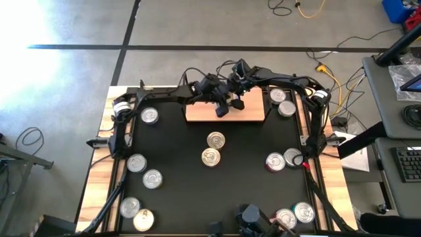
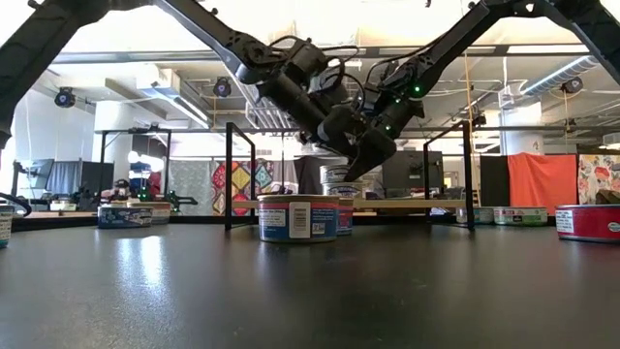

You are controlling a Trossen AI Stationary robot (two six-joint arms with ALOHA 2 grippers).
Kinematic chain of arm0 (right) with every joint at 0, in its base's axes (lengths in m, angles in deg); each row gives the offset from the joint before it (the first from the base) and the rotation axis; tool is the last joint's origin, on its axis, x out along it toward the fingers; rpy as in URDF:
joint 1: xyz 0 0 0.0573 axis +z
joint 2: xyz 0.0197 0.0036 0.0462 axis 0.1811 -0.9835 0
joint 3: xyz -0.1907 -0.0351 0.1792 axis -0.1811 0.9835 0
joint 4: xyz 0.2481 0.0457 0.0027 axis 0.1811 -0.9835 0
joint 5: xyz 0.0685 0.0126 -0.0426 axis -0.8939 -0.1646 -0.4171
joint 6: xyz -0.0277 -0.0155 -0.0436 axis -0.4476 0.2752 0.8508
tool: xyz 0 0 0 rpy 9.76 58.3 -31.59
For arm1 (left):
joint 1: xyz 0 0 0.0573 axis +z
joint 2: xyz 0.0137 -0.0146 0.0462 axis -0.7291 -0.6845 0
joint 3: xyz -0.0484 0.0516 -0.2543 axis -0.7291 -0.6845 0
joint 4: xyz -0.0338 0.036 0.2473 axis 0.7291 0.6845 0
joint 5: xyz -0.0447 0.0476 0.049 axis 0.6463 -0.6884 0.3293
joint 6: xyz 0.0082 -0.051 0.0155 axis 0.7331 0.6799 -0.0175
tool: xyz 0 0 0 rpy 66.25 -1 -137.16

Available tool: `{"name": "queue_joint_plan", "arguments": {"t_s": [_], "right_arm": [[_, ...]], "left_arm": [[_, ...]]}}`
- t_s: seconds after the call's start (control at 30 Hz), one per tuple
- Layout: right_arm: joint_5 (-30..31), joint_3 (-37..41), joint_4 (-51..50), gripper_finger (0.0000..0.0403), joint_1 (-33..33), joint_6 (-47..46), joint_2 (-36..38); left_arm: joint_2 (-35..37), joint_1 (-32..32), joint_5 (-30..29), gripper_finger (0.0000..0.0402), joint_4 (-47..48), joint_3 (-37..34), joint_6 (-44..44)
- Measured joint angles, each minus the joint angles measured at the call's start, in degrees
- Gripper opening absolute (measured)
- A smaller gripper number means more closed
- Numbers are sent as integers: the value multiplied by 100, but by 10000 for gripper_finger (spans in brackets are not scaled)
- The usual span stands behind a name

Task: Stack canned seafood by type on shelf
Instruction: Stack the green tuna can on top of the other green tuna can on the shelf

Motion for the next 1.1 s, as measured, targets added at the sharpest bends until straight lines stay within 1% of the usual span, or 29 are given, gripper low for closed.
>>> {"name": "queue_joint_plan", "arguments": {"t_s": [0.17, 0.23, 0.27, 0.37, 0.5, 0.6, 0.67, 0.8, 0.93, 1.1], "right_arm": [[-4, 0, -10, 400, 0, -5, 0], [-2, 0, -12, 400, 0, -2, 0], [-1, 0, -9, 400, 0, -2, 0], [0, 0, 3, 400, 1, -21, 0], [4, 0, 5, 400, 2, -126, 0], [17, 0, -17, 400, 2, -254, 12], [32, 0, -93, 400, 16, -276, 43], [100, 2, -283, 400, 37, -194, 119], [355, 2, -488, 400, 42, -142, 166], [361, 2, -563, 400, 50, -130, 170]], "left_arm": [[529, 1, 49, 1, -1656, -970, 378], [581, 7, 44, 1, -2084, -1228, 505], [581, 24, 33, 1, -2135, -1275, 560], [442, 74, -97, 1, -2050, -1204, 754], [5, 134, -127, 1, -1142, -684, 788], [-248, 130, -122, 1, -897, -281, 783], [-308, 123, -92, 1, -728, -135, 782], [-327, 121, -74, 1, -800, -175, 819], [-321, 123, -82, 1, -858, -207, 845], [-403, 120, -81, 1, -965, -221, 886]]}}
